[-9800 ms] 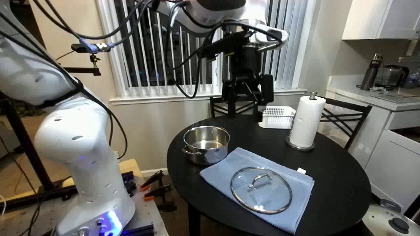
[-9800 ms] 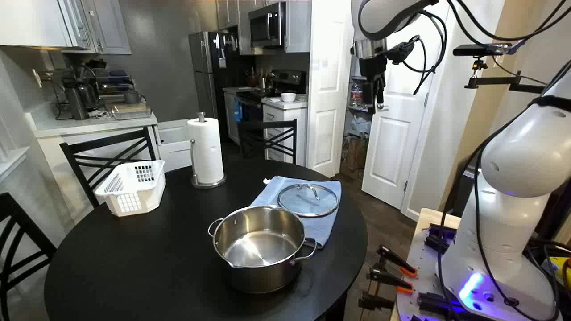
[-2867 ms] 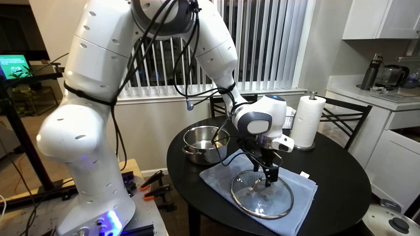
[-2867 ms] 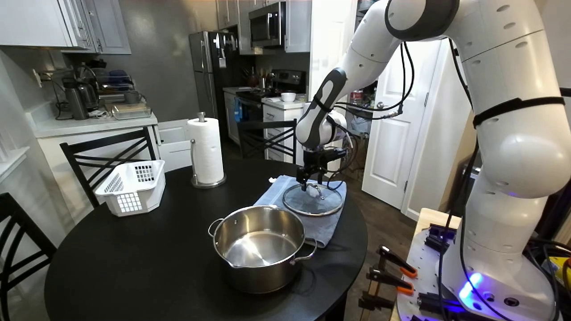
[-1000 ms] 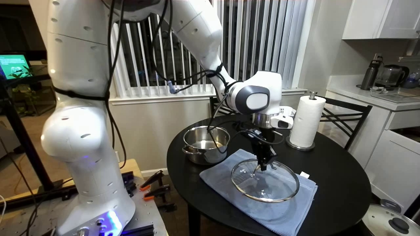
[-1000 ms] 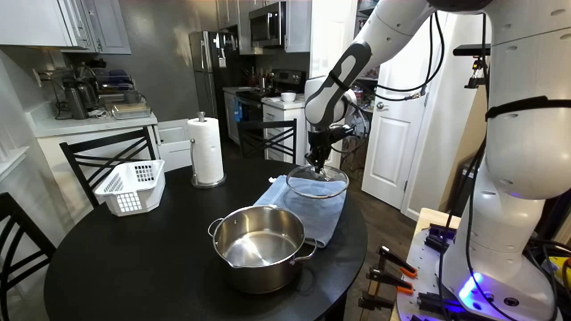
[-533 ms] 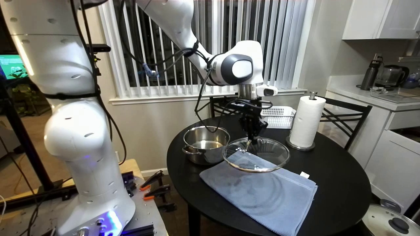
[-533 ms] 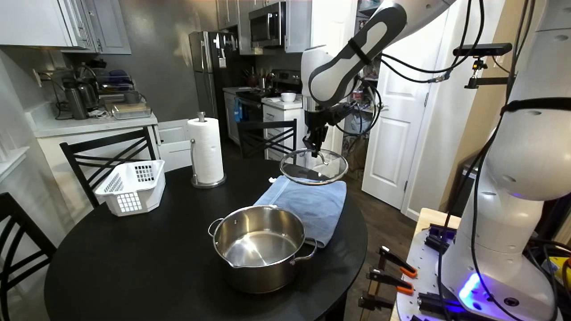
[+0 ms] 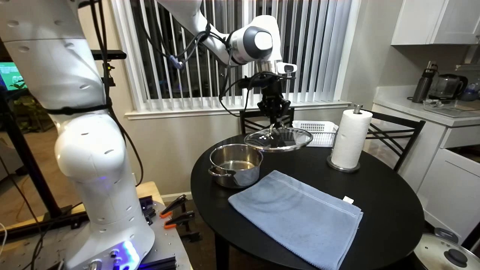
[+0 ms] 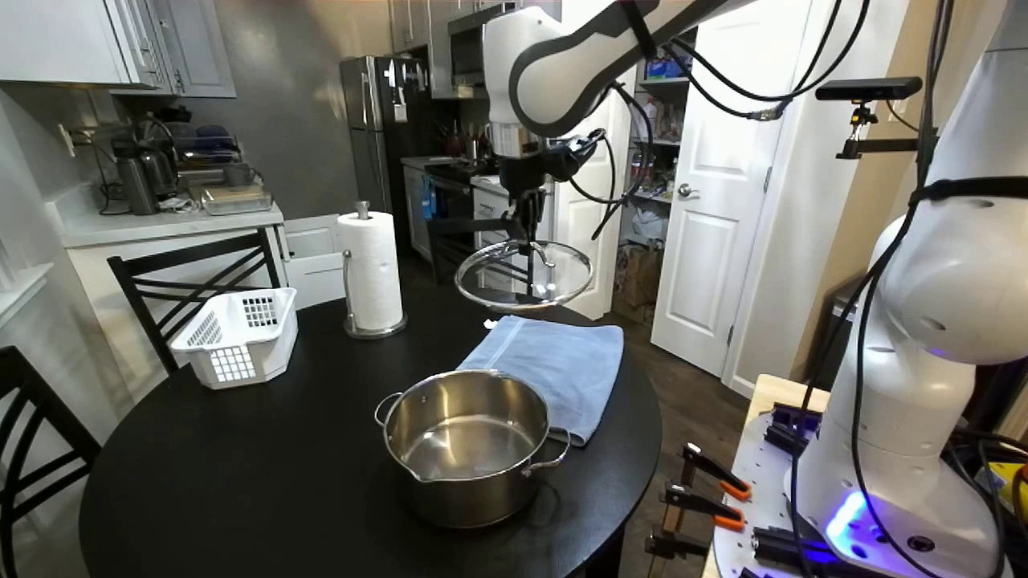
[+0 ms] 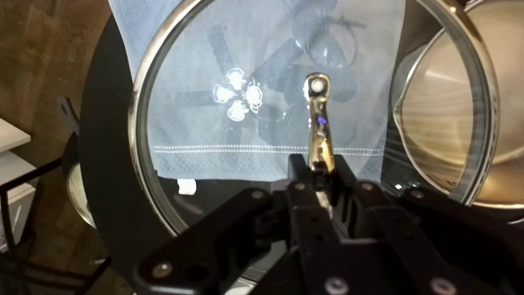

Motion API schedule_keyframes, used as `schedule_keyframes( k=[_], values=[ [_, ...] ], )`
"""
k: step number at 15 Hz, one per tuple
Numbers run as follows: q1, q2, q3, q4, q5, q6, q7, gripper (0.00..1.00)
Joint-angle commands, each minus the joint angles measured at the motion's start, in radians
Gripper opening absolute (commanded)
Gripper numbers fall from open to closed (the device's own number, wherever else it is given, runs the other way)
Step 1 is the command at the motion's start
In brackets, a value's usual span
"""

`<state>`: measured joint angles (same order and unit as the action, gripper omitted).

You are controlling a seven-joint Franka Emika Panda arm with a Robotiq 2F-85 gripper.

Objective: Put the lid on the pot

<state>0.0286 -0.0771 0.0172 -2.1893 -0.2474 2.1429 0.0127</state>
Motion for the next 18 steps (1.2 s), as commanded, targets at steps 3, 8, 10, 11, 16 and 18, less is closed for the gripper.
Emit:
schedule_keyframes(
  k=[3,8,10,11,16,18],
  values=[
    [0.013,0.175,0.018,0.241,0.005,-0.028,-0.118,0.07],
    [0.028,0.305,0.045,0.353,0.030,-0.026,-0.239,0.07],
    [0.044,0.332,0.064,0.362,0.013,-0.021,-0.274,0.07],
    [0.053,0.343,0.073,0.365,0.006,-0.022,-0.285,0.07],
    [0.115,0.361,0.098,0.335,-0.055,-0.012,-0.272,0.07],
    [0.132,0.370,0.102,0.323,-0.079,0.003,-0.265,0.07]
  ],
)
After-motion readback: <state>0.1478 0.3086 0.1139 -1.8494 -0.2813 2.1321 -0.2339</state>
